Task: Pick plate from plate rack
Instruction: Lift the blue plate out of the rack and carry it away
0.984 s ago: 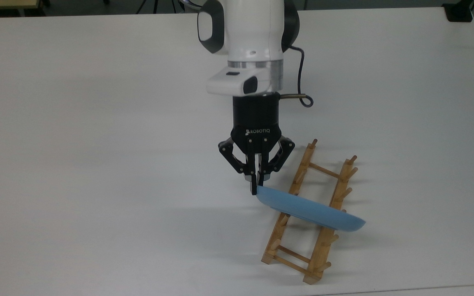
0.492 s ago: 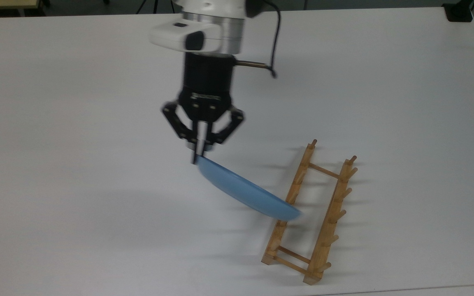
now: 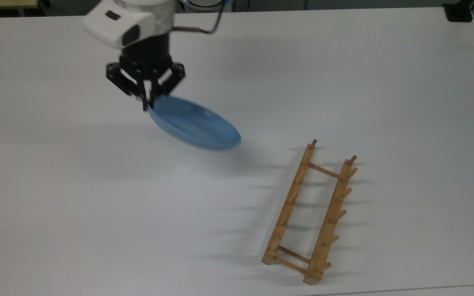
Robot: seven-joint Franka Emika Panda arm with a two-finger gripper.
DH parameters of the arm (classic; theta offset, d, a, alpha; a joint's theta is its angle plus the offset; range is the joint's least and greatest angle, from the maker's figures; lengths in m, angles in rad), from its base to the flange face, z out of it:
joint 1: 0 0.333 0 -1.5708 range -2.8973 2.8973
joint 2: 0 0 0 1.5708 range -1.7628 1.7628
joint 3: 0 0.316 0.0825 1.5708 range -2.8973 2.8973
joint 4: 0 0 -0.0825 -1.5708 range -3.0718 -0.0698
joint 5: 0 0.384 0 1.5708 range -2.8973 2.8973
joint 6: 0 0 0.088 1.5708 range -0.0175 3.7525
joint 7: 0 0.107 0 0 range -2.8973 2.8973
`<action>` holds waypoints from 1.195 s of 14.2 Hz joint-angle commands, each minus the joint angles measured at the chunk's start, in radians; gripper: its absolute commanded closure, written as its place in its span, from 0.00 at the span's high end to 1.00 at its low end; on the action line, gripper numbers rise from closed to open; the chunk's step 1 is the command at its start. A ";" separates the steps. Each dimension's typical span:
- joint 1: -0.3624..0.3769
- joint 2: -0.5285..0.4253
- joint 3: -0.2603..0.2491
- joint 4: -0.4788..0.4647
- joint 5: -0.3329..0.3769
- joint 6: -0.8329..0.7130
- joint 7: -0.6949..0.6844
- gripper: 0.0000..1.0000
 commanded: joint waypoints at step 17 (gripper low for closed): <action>-0.209 0.196 0.004 -0.108 0.086 -0.252 -0.366 0.07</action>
